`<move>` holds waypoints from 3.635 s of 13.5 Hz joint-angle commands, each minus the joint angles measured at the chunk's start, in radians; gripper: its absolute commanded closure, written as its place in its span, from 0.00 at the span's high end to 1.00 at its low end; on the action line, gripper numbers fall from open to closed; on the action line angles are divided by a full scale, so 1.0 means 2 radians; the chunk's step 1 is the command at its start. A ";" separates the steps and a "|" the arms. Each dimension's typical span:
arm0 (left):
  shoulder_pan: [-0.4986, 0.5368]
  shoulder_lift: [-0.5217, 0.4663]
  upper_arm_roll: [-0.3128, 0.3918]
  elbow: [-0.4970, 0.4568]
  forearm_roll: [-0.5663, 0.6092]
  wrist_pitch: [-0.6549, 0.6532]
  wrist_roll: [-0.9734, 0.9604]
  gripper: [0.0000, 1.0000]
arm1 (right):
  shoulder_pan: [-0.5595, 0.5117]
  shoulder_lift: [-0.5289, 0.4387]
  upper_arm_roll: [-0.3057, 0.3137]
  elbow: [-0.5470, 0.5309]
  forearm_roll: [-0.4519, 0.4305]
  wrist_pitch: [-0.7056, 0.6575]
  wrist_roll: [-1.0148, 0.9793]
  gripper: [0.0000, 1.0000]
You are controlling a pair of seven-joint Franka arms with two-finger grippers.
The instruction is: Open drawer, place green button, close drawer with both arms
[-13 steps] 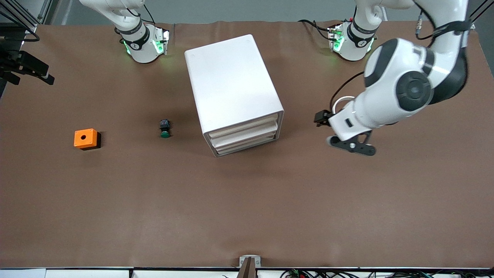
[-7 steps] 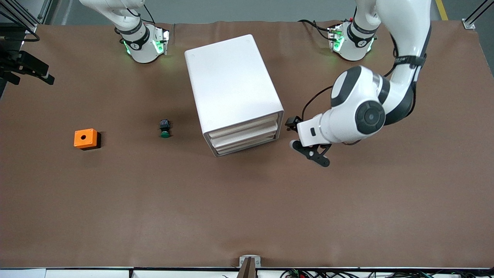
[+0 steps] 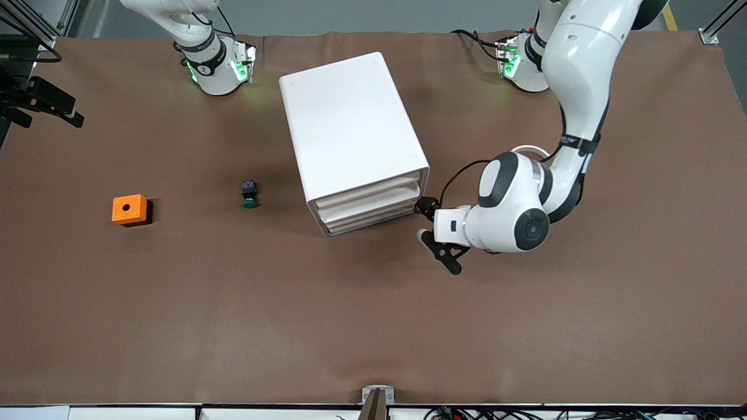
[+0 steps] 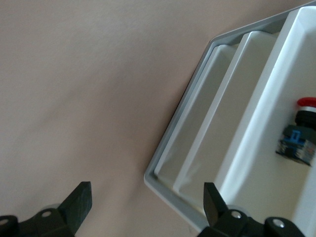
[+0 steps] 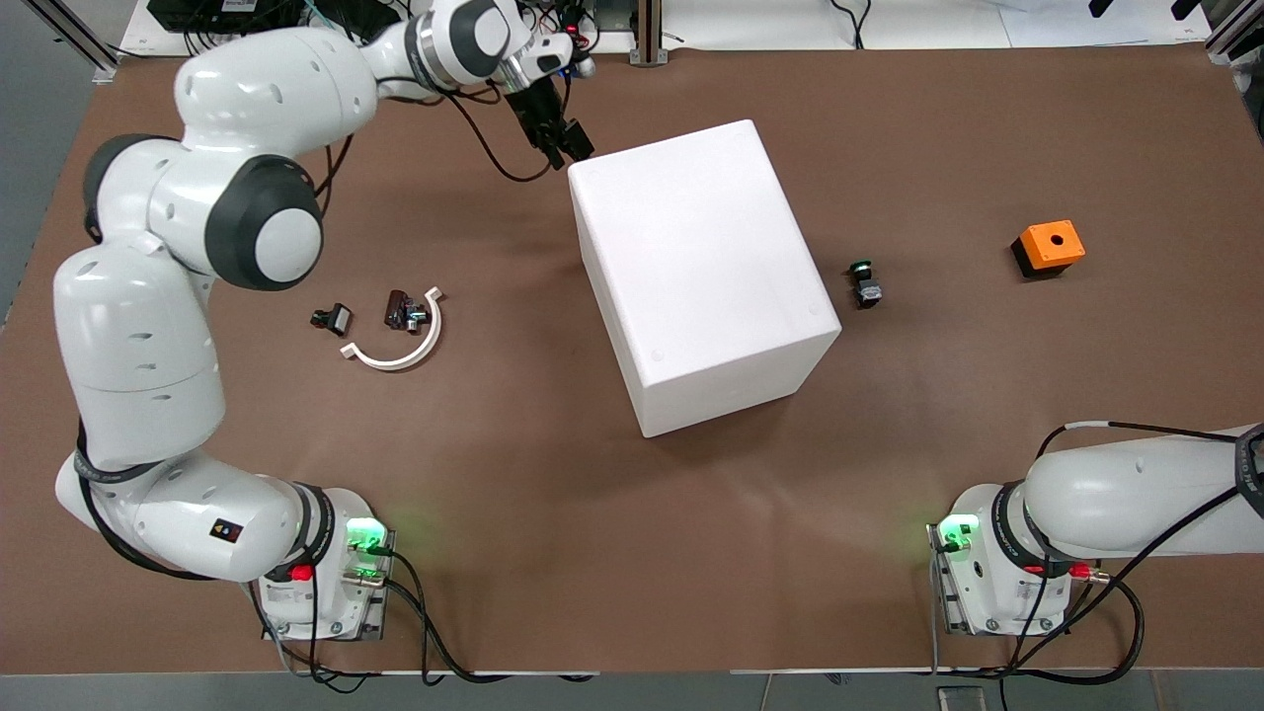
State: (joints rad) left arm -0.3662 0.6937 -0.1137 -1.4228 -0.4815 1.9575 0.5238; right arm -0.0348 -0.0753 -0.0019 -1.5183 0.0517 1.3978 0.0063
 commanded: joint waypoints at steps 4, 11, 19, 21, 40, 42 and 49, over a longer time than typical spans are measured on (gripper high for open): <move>0.001 0.058 -0.008 0.017 -0.109 0.044 0.096 1.00 | 0.000 -0.011 0.002 -0.009 -0.001 -0.002 -0.003 1.00; -0.007 0.080 -0.014 0.016 -0.177 0.051 0.189 1.00 | 0.001 -0.011 0.003 -0.009 0.000 -0.001 -0.002 1.00; -0.006 0.099 -0.032 0.016 -0.183 0.045 0.221 1.00 | 0.000 -0.011 0.002 -0.009 0.001 -0.001 -0.002 1.00; -0.006 0.102 -0.034 0.015 -0.188 0.044 0.230 1.00 | 0.000 -0.011 0.003 -0.009 0.002 -0.001 -0.002 1.00; 0.017 0.094 -0.028 0.016 -0.186 0.037 0.244 0.00 | -0.002 -0.011 0.002 -0.009 0.003 -0.002 -0.002 1.00; 0.025 0.090 -0.028 0.017 -0.186 0.036 0.244 0.00 | -0.002 -0.011 0.002 -0.009 0.003 -0.002 -0.002 1.00; 0.043 0.094 -0.024 0.059 -0.187 0.045 0.240 0.00 | -0.001 -0.011 0.002 -0.009 0.003 -0.002 -0.002 1.00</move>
State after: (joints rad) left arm -0.3080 0.8824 -0.1748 -1.3480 -0.8495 2.0568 1.0122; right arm -0.0330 -0.0753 0.0007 -1.5183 0.0522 1.3964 0.0063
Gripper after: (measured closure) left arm 0.907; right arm 0.000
